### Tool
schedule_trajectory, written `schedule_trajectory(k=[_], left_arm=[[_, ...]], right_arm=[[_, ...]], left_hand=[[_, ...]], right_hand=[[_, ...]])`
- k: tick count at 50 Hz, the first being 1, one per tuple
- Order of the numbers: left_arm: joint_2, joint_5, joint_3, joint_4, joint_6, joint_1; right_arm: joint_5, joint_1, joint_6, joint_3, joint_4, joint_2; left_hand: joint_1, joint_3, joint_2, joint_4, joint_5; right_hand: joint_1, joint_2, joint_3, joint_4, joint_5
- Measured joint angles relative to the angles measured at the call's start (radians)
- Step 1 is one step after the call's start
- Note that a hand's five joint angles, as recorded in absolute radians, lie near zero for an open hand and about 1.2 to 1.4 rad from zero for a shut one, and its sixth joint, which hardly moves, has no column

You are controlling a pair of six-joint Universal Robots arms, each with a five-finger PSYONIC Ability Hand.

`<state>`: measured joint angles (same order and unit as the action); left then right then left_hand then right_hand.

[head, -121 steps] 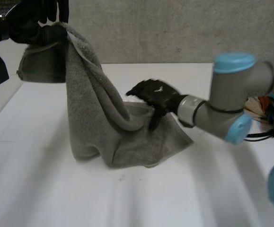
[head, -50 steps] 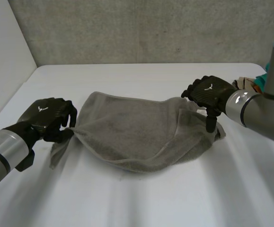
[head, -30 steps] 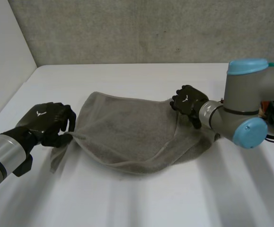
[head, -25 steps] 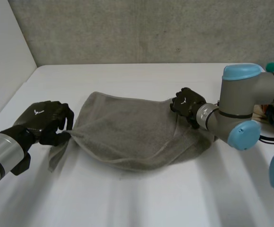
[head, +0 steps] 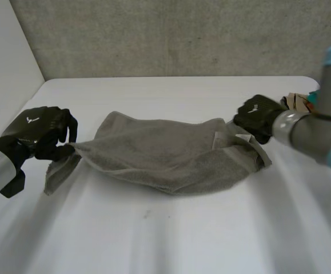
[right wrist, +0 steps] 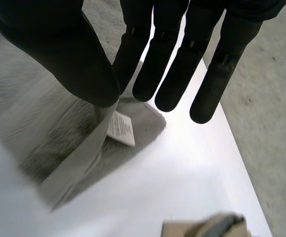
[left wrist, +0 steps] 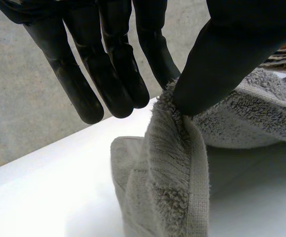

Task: Fold the laundry.

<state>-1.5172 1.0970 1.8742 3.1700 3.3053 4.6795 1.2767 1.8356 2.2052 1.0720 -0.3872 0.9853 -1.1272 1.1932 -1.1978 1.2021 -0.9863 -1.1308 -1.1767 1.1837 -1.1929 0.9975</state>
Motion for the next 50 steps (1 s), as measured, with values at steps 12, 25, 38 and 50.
schedule_trajectory(k=[12,25,38,50], left_arm=[[0.052,-0.049,-0.010,-0.168,0.065,0.001],[0.038,-0.029,-0.035,-0.157,0.080,-0.016],[-0.009,-0.011,-0.043,-0.118,0.067,-0.014],[-0.239,0.163,-0.450,0.142,0.013,-0.022]], right_arm=[[-0.036,-0.026,-0.073,0.184,-0.003,0.160],[-0.161,0.120,0.094,-0.122,0.086,-0.187],[-0.081,0.160,0.068,-0.293,0.055,-0.384],[0.065,0.141,0.324,-0.274,0.688,-0.165]], left_hand=[[0.000,0.000,0.000,0.000,0.000],[0.000,0.000,0.000,0.000,0.000],[0.000,0.000,0.000,0.000,0.000],[0.000,0.001,-0.002,0.000,0.000]], right_hand=[[0.732,0.775,-0.788,0.802,-0.800],[0.628,0.686,-0.682,0.690,-0.666],[0.014,0.008,-0.022,0.026,-0.031],[0.014,-0.001,0.002,-0.001,-0.029]])
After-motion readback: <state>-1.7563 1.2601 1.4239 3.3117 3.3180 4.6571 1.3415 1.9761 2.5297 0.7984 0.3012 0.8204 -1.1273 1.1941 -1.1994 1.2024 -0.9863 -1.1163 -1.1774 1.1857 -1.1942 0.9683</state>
